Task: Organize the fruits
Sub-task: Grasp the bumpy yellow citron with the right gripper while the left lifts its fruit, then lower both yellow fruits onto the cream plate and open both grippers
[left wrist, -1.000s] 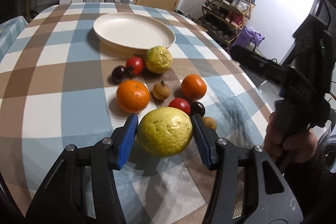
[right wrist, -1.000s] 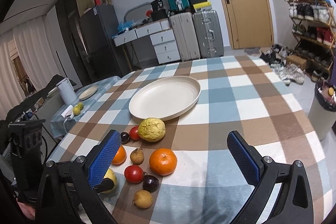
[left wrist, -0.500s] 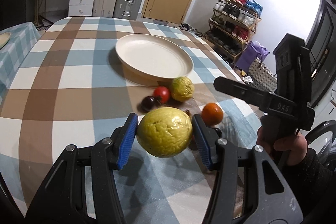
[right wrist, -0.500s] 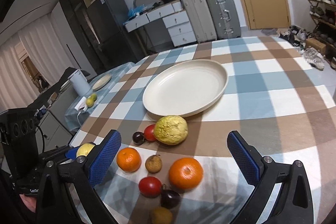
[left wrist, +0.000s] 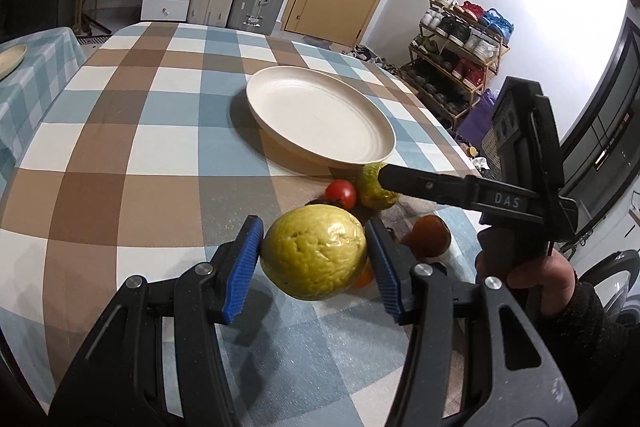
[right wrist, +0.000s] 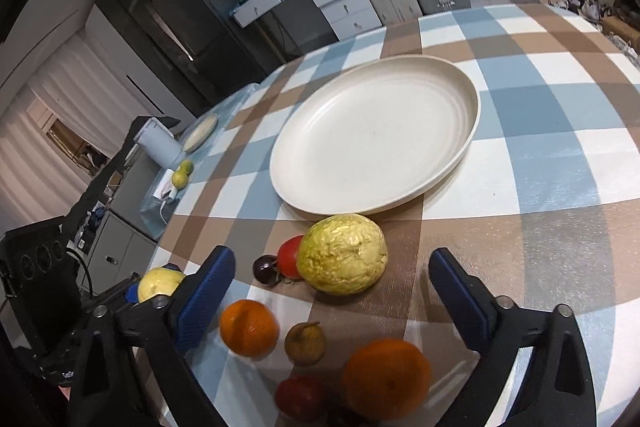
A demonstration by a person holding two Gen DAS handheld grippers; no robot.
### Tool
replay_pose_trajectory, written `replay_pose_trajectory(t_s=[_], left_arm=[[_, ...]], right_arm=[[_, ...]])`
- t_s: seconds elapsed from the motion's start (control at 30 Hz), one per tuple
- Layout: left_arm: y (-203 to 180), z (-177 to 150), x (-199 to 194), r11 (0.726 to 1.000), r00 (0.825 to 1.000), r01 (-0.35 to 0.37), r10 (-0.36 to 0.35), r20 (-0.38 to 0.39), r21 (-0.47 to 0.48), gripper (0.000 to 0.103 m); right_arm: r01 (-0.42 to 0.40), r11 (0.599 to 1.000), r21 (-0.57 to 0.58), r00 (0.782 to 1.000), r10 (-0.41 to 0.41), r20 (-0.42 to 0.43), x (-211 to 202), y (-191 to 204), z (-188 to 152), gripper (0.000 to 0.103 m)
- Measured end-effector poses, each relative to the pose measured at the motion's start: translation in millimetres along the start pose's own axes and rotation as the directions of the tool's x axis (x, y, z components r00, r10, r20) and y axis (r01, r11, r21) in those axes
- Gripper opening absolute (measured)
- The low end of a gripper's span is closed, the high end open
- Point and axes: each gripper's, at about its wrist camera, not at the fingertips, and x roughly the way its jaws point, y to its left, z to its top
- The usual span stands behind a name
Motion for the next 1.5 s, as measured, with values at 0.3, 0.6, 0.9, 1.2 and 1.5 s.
replay_pose_trajectory(t_s=[0.3, 0.6, 0.9, 1.2, 1.5], left_arm=[[1.9, 4.8, 7.1, 1.000, 1.000, -0.008, 0.008, -0.006, -0.003, 0.050], [-3.4, 12.9, 9.9, 1.000, 1.000, -0.024, 0.024, -0.007, 0.004, 0.050], [-11.2, 23.4, 15.9, 0.999, 0.999, -0.035, 0.035, -0.009, 0.013, 0.050], [-12.2, 48.1, 28.4, 0.999, 0.999, -0.038, 0.038, -0.009, 0.017, 0.050], [-7.7, 108.7, 52.4, 0.999, 0.999, -0.034, 0.033, 0.027, 0.014, 0.050]], right_arm=[[-0.028, 0.999, 0.036, 0.999, 0.029, -0.040, 14.0, -5.2, 4.8, 0.082], [-0.053, 0.996, 0.071, 0.997, 0.056, -0.046, 13.2, -11.6, 2.2, 0.054], [-0.083, 0.992, 0.095, 0.997, 0.083, 0.000, -2.2, -21.8, -2.7, 0.053], [-0.127, 0.987, 0.102, 0.989, 0.118, 0.090, -31.3, -32.8, 2.2, 0.053], [-0.168, 0.984, 0.059, 0.975, 0.157, 0.157, -57.8, -34.8, 50.4, 0.053]])
